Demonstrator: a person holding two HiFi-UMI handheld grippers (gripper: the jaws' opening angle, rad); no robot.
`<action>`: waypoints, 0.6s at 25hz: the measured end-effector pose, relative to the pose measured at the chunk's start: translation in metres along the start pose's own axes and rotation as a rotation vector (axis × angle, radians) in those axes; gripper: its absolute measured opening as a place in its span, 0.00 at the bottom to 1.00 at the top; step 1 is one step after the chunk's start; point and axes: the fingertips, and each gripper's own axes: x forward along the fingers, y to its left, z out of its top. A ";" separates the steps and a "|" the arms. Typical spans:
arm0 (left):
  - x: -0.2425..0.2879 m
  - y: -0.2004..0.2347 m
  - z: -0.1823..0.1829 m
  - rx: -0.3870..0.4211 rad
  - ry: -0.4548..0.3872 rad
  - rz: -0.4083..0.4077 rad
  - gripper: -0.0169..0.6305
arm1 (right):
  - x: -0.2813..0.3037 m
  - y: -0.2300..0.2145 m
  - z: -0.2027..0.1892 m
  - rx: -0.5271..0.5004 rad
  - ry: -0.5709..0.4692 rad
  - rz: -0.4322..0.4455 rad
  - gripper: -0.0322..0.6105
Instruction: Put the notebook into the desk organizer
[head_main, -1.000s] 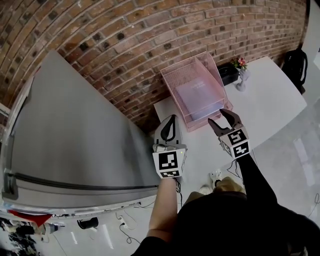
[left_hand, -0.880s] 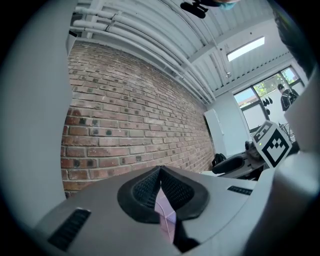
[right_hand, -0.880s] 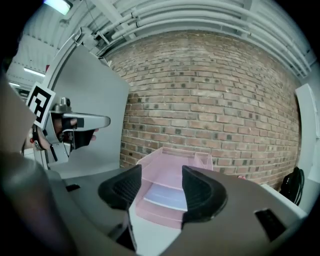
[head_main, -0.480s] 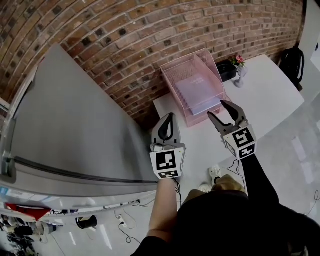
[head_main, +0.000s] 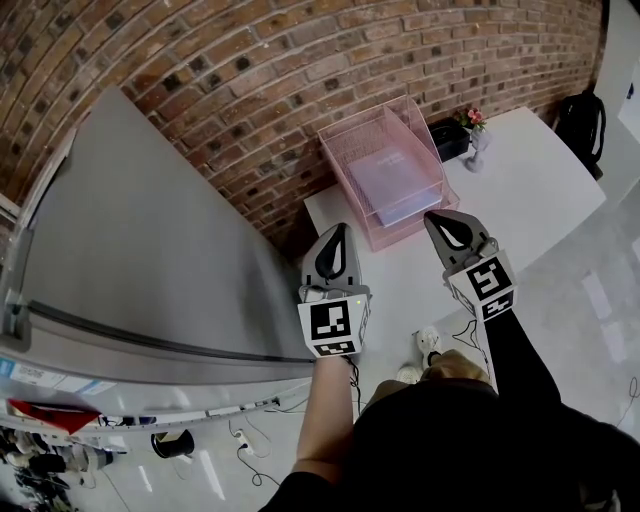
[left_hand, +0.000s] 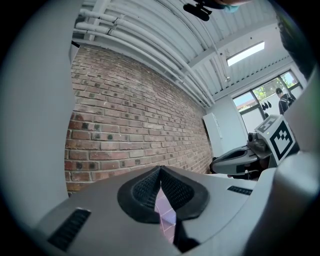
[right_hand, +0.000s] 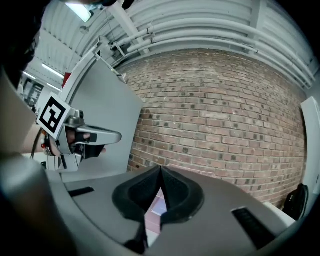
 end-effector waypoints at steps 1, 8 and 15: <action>0.000 0.000 0.000 0.000 0.000 0.000 0.05 | -0.002 0.002 0.002 -0.007 -0.005 0.009 0.08; -0.001 -0.008 0.000 0.002 0.002 -0.004 0.05 | -0.012 -0.007 0.000 -0.019 -0.009 -0.031 0.08; -0.002 -0.012 0.003 0.010 0.010 -0.008 0.05 | -0.018 -0.013 -0.002 0.004 -0.008 -0.047 0.08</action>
